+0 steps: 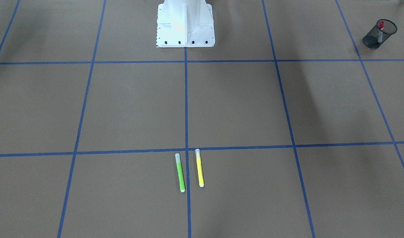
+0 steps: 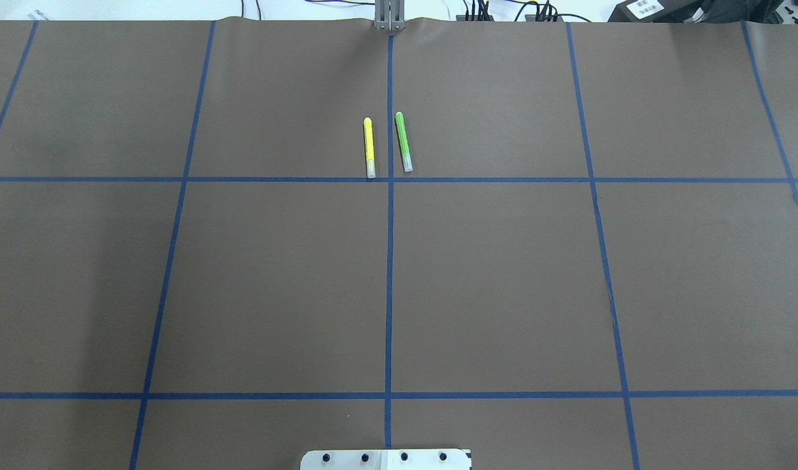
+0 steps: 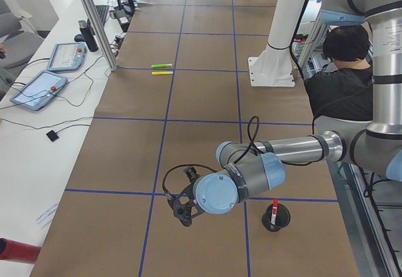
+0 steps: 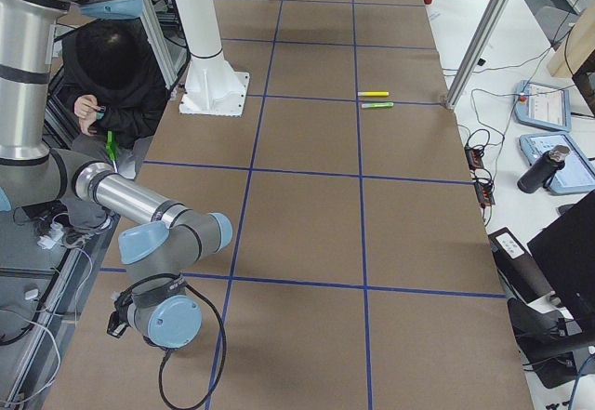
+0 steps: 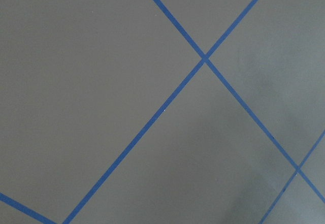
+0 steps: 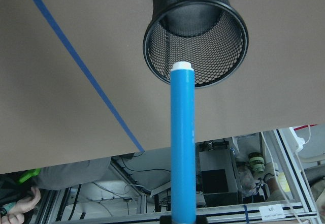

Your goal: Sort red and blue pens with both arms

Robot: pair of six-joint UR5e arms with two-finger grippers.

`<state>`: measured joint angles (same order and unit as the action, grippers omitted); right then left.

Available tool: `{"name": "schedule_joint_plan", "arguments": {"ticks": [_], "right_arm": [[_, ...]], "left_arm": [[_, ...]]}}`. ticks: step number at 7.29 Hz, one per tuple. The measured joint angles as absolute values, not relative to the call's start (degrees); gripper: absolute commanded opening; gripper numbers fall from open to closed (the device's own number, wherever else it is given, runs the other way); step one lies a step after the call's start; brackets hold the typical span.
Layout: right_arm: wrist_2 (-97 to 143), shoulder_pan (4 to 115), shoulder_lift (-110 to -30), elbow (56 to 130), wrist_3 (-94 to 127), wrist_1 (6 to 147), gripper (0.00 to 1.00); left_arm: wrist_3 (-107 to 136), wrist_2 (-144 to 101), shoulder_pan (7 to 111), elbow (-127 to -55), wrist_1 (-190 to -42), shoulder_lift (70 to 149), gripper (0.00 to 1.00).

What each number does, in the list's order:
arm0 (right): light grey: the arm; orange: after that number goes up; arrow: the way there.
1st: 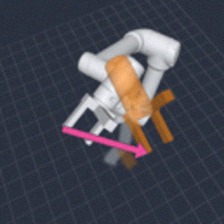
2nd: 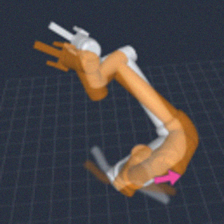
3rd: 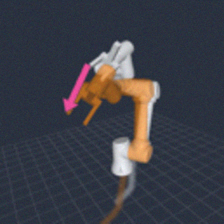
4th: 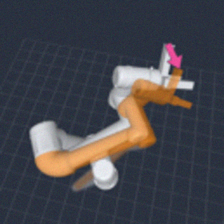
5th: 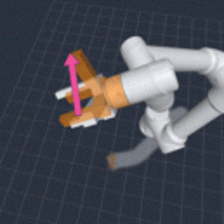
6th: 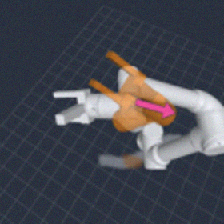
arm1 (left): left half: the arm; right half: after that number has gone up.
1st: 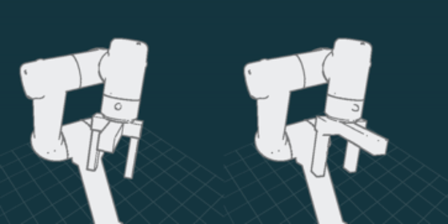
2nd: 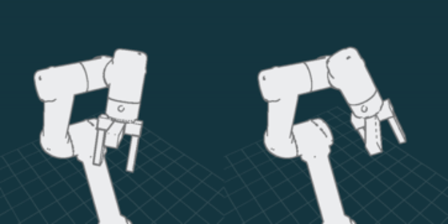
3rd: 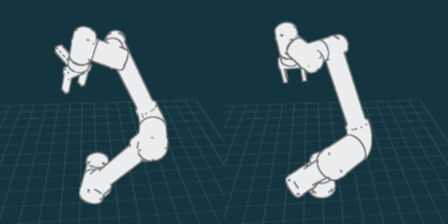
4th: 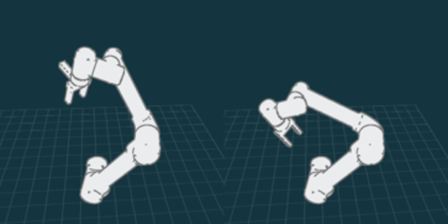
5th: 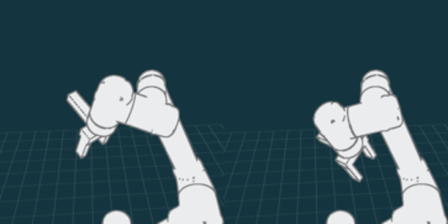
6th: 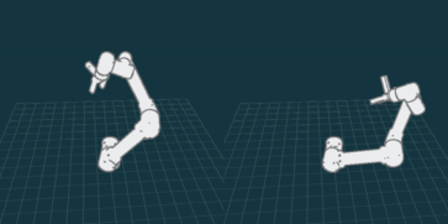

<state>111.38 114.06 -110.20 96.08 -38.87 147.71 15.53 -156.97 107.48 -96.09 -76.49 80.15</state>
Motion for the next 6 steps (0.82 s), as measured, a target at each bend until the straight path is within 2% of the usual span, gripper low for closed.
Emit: {"name": "schedule_joint_plan", "arguments": {"ticks": [6], "right_arm": [[112.0, 114.3, -109.3, 90.3, -38.4, 144.6, 0.0]], "left_arm": [[15.5, -157.1, 106.8, -96.0, -77.7, 80.0, 1.0]]}}
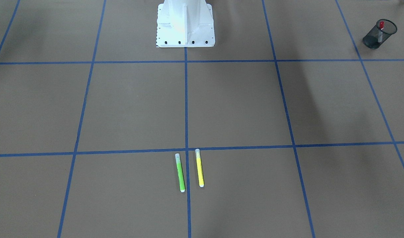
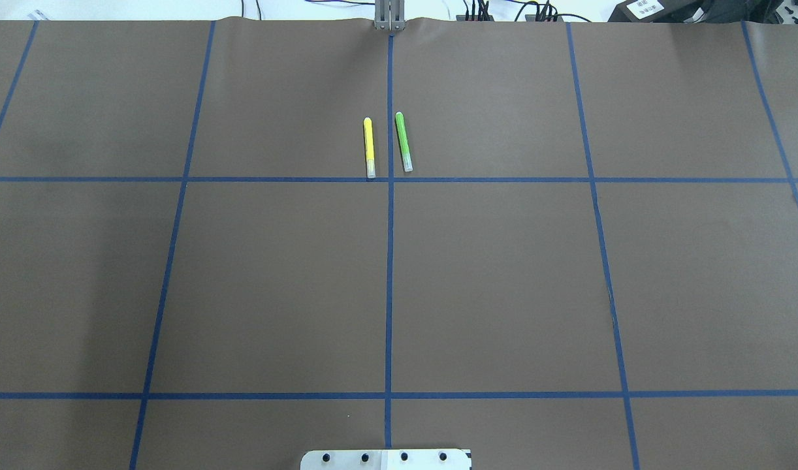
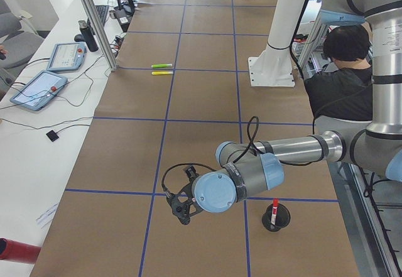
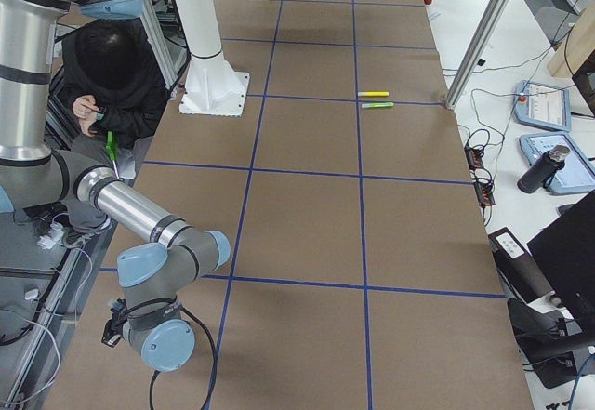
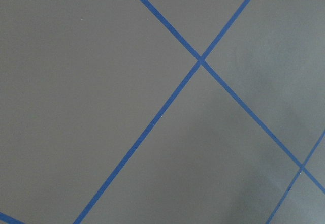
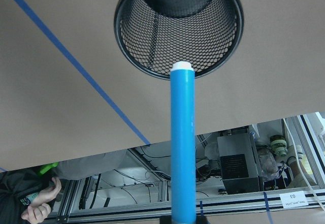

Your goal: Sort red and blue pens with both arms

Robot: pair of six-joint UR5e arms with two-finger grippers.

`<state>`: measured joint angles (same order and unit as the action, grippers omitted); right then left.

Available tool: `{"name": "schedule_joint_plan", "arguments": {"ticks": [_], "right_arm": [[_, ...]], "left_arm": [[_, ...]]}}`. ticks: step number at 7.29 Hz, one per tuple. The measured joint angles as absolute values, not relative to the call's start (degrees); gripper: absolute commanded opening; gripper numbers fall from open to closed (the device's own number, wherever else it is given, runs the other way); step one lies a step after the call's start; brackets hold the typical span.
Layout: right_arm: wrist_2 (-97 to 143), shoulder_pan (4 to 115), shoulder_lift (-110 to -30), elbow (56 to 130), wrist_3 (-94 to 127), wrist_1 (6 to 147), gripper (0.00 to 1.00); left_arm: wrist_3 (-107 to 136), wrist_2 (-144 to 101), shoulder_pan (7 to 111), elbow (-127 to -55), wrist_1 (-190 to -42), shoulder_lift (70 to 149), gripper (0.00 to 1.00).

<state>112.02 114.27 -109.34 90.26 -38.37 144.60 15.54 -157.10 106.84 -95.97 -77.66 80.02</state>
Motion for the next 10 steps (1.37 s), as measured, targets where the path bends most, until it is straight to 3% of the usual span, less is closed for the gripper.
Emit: {"name": "schedule_joint_plan", "arguments": {"ticks": [1, 2, 4, 10], "right_arm": [[112.1, 114.3, -108.9, 88.7, -38.3, 142.9, 0.0], [112.1, 114.3, -108.6, 87.3, -38.2, 142.0, 0.22], [112.6, 114.3, -108.4, 86.0, -38.2, 141.6, 0.99], [113.2, 114.3, -106.5, 88.6, -35.1, 141.6, 1.0]], "left_arm": [[15.5, -157.1, 106.8, -95.9, -77.7, 79.9, 1.0], [15.5, -157.1, 106.8, -95.9, -77.7, 79.8, 1.0], [15.4, -157.1, 106.8, -95.9, -77.7, 79.7, 1.0], [15.8, -157.1, 106.4, -95.9, -77.7, 80.1, 1.0]]}}
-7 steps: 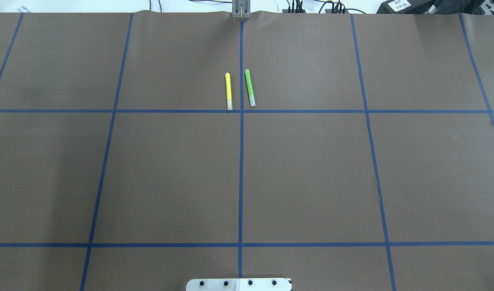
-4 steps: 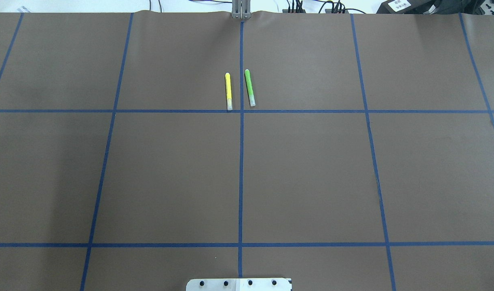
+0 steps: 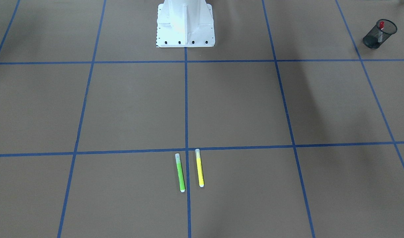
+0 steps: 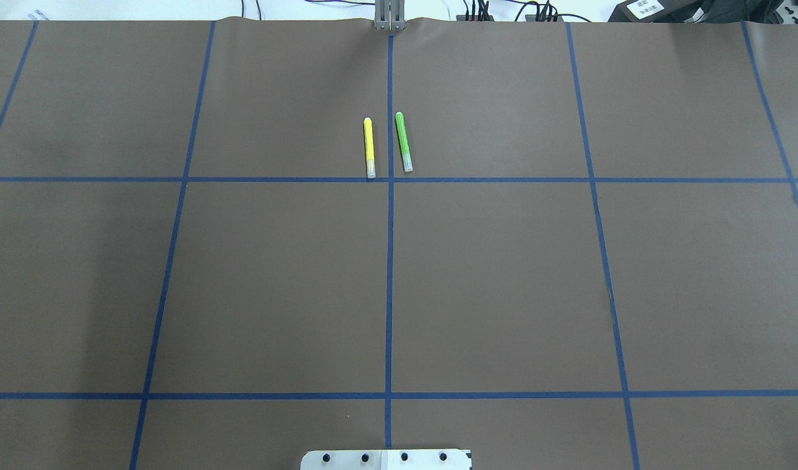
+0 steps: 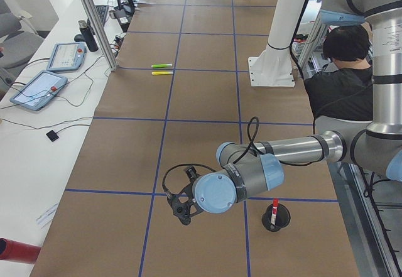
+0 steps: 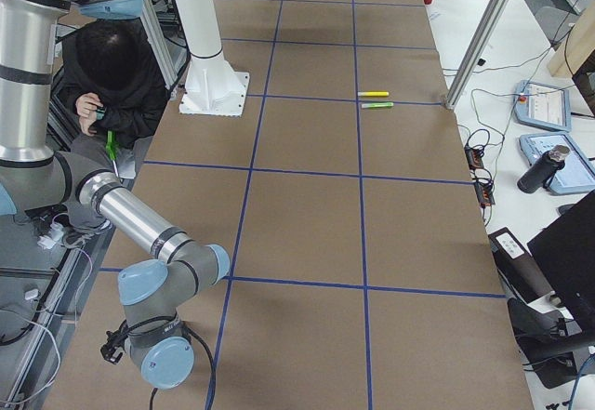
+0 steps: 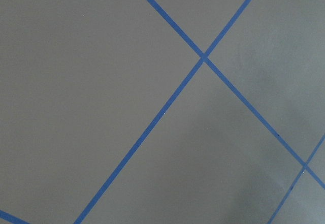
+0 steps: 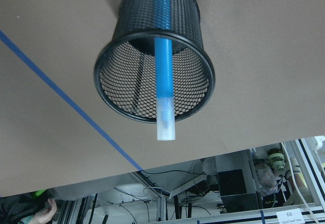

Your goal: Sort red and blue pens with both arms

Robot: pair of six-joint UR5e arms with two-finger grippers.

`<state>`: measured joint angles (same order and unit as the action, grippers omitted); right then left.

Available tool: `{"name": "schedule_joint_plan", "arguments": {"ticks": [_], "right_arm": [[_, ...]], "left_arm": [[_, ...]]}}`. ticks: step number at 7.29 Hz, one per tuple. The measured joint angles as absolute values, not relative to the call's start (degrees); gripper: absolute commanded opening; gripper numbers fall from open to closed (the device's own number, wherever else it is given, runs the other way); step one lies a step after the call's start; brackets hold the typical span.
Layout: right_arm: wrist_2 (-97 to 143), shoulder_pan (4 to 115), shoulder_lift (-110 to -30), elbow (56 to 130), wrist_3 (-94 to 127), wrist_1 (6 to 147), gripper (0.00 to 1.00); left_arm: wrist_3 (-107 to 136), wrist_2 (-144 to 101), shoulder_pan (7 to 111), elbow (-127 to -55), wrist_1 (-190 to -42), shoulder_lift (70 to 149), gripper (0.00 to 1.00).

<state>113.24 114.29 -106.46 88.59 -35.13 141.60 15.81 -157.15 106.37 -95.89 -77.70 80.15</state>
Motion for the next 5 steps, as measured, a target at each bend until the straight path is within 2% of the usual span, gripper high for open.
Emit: {"name": "schedule_joint_plan", "arguments": {"ticks": [3, 5], "right_arm": [[115.4, 114.1, -103.1, 94.0, -25.3, 134.3, 1.0], [120.9, 112.9, -102.5, 94.9, -16.4, 121.0, 1.0]], "left_arm": [[17.1, -154.9, 104.0, -95.5, -80.6, 81.4, 1.0], [17.4, -147.9, 101.8, -95.3, -86.2, 81.7, 1.0]]}}
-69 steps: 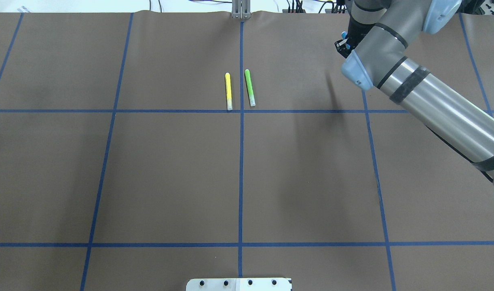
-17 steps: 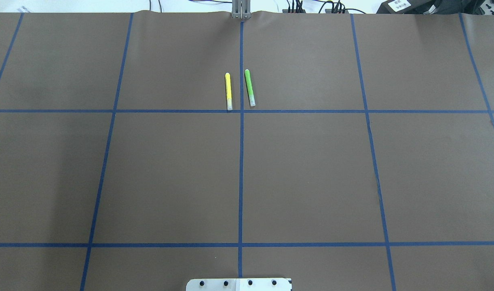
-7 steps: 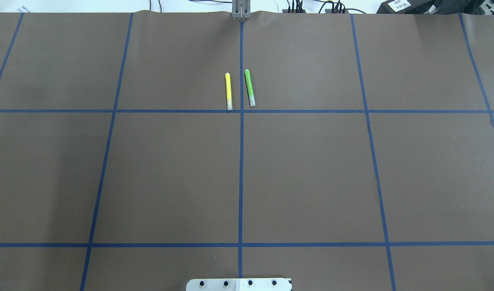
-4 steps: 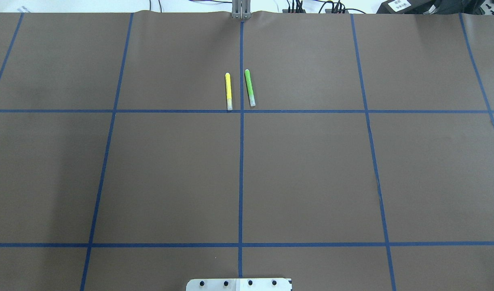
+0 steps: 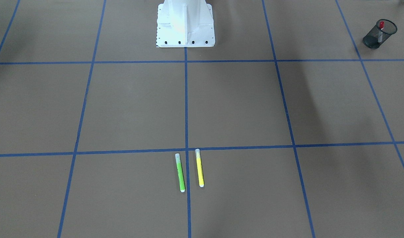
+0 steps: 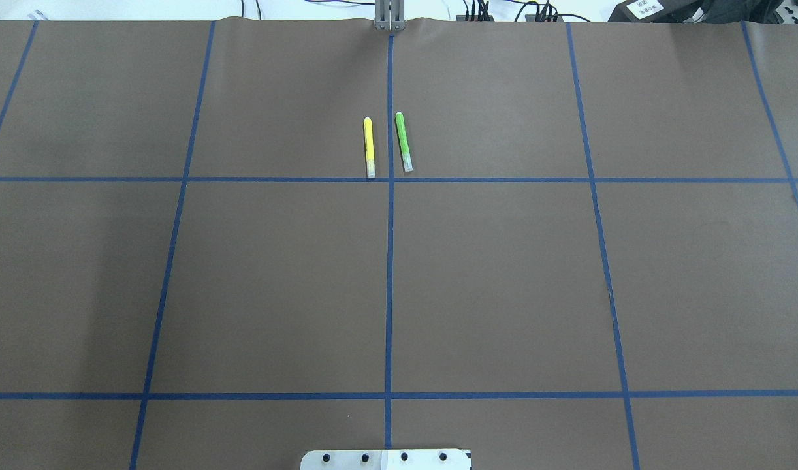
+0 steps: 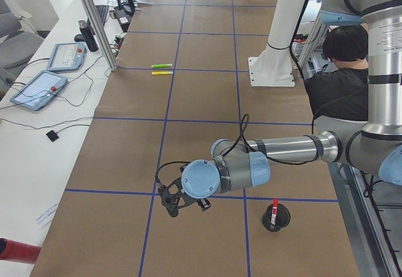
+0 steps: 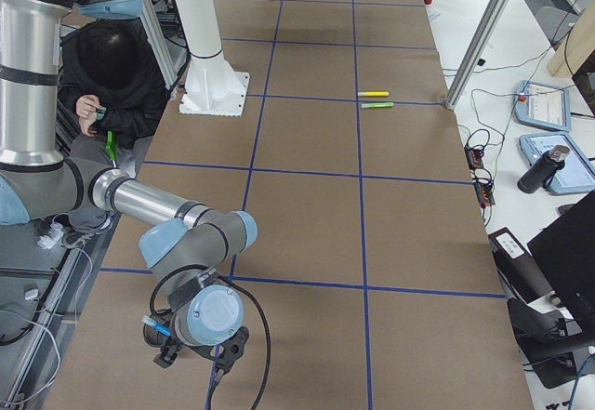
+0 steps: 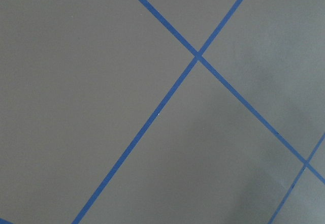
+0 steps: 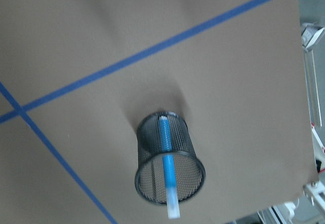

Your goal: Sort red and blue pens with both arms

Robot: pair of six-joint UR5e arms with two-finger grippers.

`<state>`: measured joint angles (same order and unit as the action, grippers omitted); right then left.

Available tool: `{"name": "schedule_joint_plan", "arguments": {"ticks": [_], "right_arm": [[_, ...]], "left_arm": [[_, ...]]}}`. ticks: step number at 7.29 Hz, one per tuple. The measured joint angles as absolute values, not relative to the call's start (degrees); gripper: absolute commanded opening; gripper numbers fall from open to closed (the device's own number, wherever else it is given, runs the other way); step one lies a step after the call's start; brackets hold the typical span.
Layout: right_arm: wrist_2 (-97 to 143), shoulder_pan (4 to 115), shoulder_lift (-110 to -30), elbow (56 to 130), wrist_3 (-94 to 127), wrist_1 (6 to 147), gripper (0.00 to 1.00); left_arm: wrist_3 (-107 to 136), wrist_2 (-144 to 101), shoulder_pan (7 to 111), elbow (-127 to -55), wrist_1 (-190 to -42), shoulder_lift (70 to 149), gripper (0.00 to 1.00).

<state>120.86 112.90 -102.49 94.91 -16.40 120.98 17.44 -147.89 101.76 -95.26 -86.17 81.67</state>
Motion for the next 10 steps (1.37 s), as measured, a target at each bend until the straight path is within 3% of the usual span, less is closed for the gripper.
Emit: {"name": "schedule_joint_plan", "arguments": {"ticks": [3, 5, 10], "right_arm": [[130.2, 107.4, -100.1, 95.0, -3.2, 103.3, 1.0], [134.5, 104.0, -95.7, 95.1, 5.8, 99.9, 1.0], [135.2, 97.8, -94.4, 95.1, 8.5, 92.7, 1.0]], "left_arm": [[17.4, -132.3, 97.6, -95.7, -97.1, 81.9, 1.0], [17.3, -129.9, 94.1, -96.7, -99.7, 82.2, 1.0], [17.5, -132.0, 91.2, -103.3, -99.5, 81.6, 1.0]]}}
